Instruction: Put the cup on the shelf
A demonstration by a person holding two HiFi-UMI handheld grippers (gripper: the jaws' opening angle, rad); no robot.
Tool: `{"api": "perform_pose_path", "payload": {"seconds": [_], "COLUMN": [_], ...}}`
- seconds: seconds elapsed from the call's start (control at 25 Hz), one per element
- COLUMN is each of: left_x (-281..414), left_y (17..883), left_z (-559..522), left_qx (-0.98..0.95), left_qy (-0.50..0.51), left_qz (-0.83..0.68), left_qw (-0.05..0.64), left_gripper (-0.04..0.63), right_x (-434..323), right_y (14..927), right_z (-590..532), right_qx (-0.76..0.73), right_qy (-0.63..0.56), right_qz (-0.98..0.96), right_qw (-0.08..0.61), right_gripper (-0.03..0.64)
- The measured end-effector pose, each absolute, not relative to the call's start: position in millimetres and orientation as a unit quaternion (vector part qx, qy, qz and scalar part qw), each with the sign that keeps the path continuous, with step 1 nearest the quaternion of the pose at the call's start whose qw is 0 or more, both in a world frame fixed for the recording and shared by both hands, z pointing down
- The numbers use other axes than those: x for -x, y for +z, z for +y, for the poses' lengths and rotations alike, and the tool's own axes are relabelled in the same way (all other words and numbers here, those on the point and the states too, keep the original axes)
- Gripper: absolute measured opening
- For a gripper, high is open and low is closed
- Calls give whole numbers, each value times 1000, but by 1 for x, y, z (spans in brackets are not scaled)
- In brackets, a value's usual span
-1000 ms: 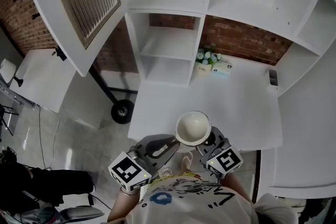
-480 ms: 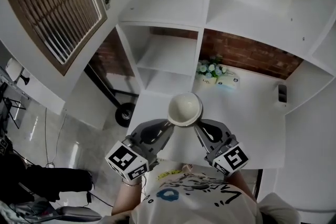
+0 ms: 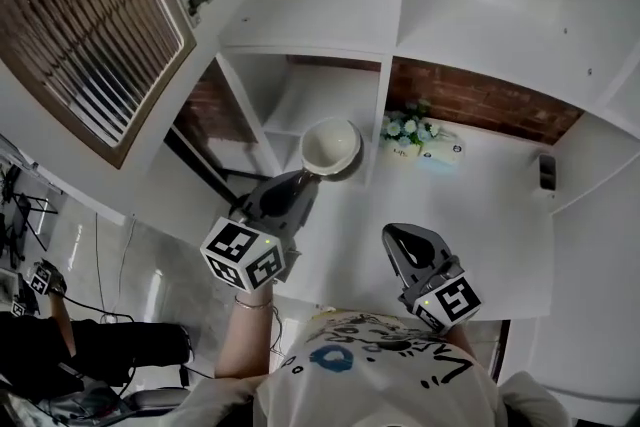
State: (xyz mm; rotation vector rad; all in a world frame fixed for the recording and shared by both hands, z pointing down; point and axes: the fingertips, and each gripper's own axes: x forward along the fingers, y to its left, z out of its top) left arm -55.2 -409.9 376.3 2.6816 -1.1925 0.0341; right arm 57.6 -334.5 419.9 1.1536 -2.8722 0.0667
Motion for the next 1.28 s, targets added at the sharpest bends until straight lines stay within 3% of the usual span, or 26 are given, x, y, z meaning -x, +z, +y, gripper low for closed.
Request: {"api": "perform_pose_path", "payload": {"seconds": [0.72,1.28], "left_x": [32,4], "left_y": [404,438], "left_z": [-609,-667], "left_qx": [-896,-888], "left_qy": [87,193], "left_qz": [-416,-396], "left_qw": [129,131], "left_gripper": [55,55], "right_x": [-31,-41], "right_y": [419,432], "right_z": [-354,-381], "right_qx": [-370,-369], "right_qy": [58,82], "right_qz": [-927,-926], "right_qw": [8,16], "right_gripper": [28,28]}}
